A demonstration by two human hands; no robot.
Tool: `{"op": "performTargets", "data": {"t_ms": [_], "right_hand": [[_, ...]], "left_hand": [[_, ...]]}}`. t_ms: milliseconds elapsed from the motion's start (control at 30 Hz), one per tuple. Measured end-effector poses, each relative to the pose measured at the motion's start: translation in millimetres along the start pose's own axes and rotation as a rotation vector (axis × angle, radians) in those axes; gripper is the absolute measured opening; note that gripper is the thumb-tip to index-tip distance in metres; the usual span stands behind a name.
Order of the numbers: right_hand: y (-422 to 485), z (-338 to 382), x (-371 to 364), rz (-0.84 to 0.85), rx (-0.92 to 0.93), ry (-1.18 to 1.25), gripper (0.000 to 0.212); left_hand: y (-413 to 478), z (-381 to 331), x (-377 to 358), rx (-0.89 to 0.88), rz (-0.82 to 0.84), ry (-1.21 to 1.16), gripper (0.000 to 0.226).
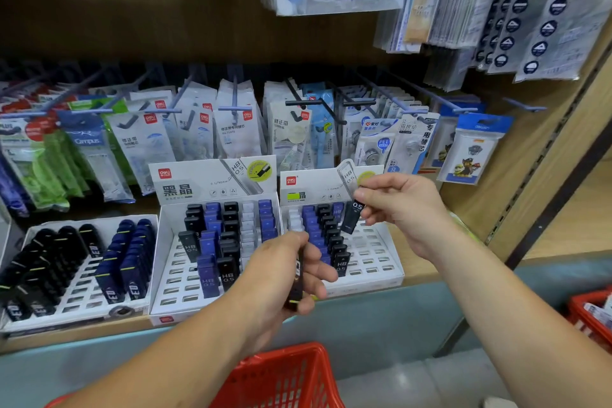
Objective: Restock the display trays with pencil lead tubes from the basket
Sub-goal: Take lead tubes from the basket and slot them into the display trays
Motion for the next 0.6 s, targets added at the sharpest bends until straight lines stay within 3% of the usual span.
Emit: {"op": "performTargets", "data": {"t_ms": [133, 267, 600], "right_hand": [[10.8, -0.9, 8.7, -0.101, 0.105, -0.219, 0.016], [19.9, -14.0, 3.6, -0.078, 0.149, -0.427, 0.034], [20.5, -16.7, -2.1, -0.037, 0.268, -0.703, 0.038]], "left_hand": [[-5.3, -1.2, -0.9, -0.014, 0.086, 0.119, 0.033], [-5.7, -0.7, 5.2, -0.036, 0.082, 0.105, 0.019], [-11.0, 0.3, 7.2, -0.054, 0.139, 0.199, 0.015]]}}
Point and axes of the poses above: each hand's wrist, its own y-axis towards the middle knuckle, its own x-axis out of the back of the hand, z = x × y, the point moved 10 cm from there along y, towards the middle knuckle, and after that the axes turned 1 degree about y, right-handed, at the moved point
